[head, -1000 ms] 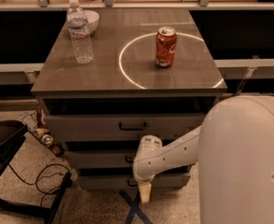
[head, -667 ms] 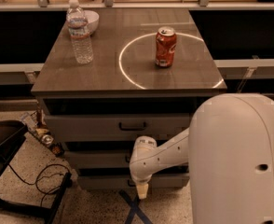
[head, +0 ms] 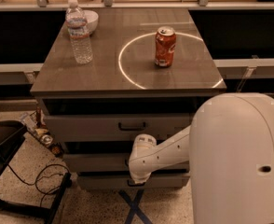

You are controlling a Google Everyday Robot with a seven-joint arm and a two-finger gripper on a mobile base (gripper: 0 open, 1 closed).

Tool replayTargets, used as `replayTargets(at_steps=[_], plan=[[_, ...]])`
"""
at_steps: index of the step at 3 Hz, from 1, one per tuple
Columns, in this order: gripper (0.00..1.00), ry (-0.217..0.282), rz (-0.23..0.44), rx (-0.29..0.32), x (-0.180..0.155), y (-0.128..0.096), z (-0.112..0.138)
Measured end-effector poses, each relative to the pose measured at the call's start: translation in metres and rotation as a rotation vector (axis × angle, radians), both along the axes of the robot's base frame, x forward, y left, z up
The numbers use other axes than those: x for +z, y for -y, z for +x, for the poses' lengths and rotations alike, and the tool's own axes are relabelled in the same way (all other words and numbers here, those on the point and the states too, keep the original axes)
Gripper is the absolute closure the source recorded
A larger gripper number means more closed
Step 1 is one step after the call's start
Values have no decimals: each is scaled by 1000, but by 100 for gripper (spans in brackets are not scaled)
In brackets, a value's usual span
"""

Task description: Open middle drawer

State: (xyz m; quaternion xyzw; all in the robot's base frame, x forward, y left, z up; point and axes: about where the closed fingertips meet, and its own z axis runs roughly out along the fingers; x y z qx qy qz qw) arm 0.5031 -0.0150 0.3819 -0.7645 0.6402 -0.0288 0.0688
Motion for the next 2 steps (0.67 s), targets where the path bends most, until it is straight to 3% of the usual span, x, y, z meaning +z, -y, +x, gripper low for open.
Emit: replayTargets(at_steps=[1, 2], plan=[[86, 0, 0, 0, 3, 0, 0], [100, 0, 0, 0, 5, 0, 0]])
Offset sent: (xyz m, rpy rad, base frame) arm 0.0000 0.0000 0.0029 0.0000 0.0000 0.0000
